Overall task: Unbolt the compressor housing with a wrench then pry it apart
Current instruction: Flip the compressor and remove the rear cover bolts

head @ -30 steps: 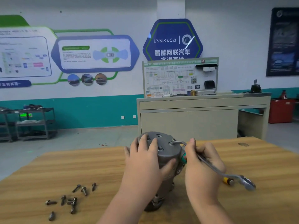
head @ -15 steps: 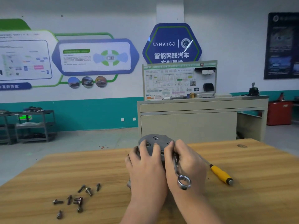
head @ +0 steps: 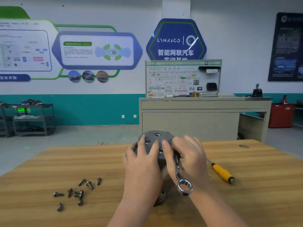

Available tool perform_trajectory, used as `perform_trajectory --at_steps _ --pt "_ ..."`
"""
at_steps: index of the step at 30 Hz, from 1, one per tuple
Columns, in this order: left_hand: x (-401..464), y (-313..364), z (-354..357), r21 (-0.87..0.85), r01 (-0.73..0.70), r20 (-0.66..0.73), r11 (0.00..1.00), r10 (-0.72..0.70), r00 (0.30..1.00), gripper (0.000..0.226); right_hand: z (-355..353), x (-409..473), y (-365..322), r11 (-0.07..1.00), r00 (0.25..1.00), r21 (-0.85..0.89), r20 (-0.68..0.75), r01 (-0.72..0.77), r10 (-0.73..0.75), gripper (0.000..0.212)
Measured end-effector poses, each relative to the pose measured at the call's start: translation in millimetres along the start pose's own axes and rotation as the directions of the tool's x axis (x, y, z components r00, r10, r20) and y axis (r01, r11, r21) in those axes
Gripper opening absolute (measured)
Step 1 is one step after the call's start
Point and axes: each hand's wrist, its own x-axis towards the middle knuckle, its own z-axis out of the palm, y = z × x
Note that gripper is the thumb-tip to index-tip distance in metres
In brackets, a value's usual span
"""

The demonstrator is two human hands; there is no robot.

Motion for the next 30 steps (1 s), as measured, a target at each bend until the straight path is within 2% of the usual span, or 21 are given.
perform_trajectory --at_steps 1,2,3,4,5,7,9,10,12,16,18,20,21,23,25,27,30 --pt "1.0 -4.7 -1.5 -0.03 -0.012 -0.022 0.999 0.011 1.0 0.058 -3.1 -2.7 5.3 0.997 0.999 0.066 0.011 -0.047 0.046 0.038" --pt "3.3 -12.5 -4.2 -0.071 -0.01 -0.013 0.997 0.009 1.0 0.066 -8.4 -6.6 11.9 0.962 0.983 0.206 0.024 -0.181 0.18 0.039" --pt "5.9 -22.2 -6.7 -0.116 -0.015 0.013 0.993 0.016 1.0 0.077 -14.5 -11.1 18.9 0.833 0.928 0.419 0.072 -0.361 0.366 0.04" --pt "8.4 -33.9 -8.4 -0.169 -0.034 0.062 0.985 0.045 0.997 0.086 -21.2 -14.3 26.6 0.613 0.839 0.608 0.175 -0.504 0.515 0.038" --pt "12.1 -46.2 -10.1 -0.228 -0.06 0.103 0.972 0.086 0.991 0.09 -25.6 -14.1 35.4 0.394 0.757 0.711 0.297 -0.583 0.583 0.034" --pt "21.7 -63.9 -13.3 -0.321 -0.104 0.142 0.941 0.157 0.977 0.09 -23.8 -3.9 58.4 0.077 0.6 0.703 0.538 -0.707 0.592 0.029" --pt "25.9 -66.5 -13.7 -0.367 -0.123 0.167 0.922 0.195 0.966 0.087 -10.9 15.5 81.5 -0.167 0.385 0.546 0.746 -0.821 0.544 0.03" --pt "27.0 -66.0 -11.7 -0.391 -0.128 0.165 0.911 0.206 0.965 0.086 -1.9 25.1 91.4 -0.23 0.299 0.458 0.812 -0.858 0.502 0.032" --pt "29.1 -62.8 -6.0 -0.427 -0.143 0.149 0.893 0.225 0.963 0.082 16.4 40.0 107.7 -0.243 0.173 0.305 0.878 -0.921 0.447 0.032" --pt "28.1 -57.9 6.3 -0.51 -0.156 0.071 0.846 0.223 0.972 0.069 34.4 66.5 119.5 -0.069 -0.029 -0.001 0.912 -0.998 0.408 0.026" --pt "23.3 -58.9 15.2 -0.557 -0.089 0.05 0.826 0.14 0.989 0.082 33.7 74.7 122.2 -0.065 -0.057 -0.033 0.908 -0.997 0.416 0.027" --pt "16.8 -62.3 24.8 -0.611 0.094 0.136 0.786 -0.013 0.991 0.103 28.9 74.7 124.6 -0.13 -0.017 0.045 0.899 -0.99 0.438 0.029" --pt "14.4 -63.5 29.5 -0.649 0.158 0.183 0.744 -0.048 0.982 0.101 25.3 70.2 125.5 -0.198 0.016 0.115 0.897 -0.973 0.442 0.03" --pt "10.7 -64.1 38.9 -0.713 0.168 0.176 0.681 -0.057 0.983 0.081 16.6 53.8 127.5 -0.375 0.072 0.254 0.897 -0.892 0.437 0.032" --pt "7.7 -64.2 44.0 -0.759 0.168 0.145 0.63 -0.088 0.986 0.077 9.4 36.0 126.8 -0.52 0.115 0.348 0.897 -0.78 0.428 0.04" --pt "3.8 -66.1 50.3 -0.747 0.17 0.133 0.643 -0.106 0.986 0.084 6.3 22.9 125.7 -0.569 0.14 0.412 0.877 -0.711 0.46 0.042" --pt "-1.2 -68.3 55.4 -0.665 0.15 0.138 0.732 -0.077 0.987 0.103 9.3 15.3 123.6 -0.54 0.155 0.517 0.802 -0.664 0.577 0.032"
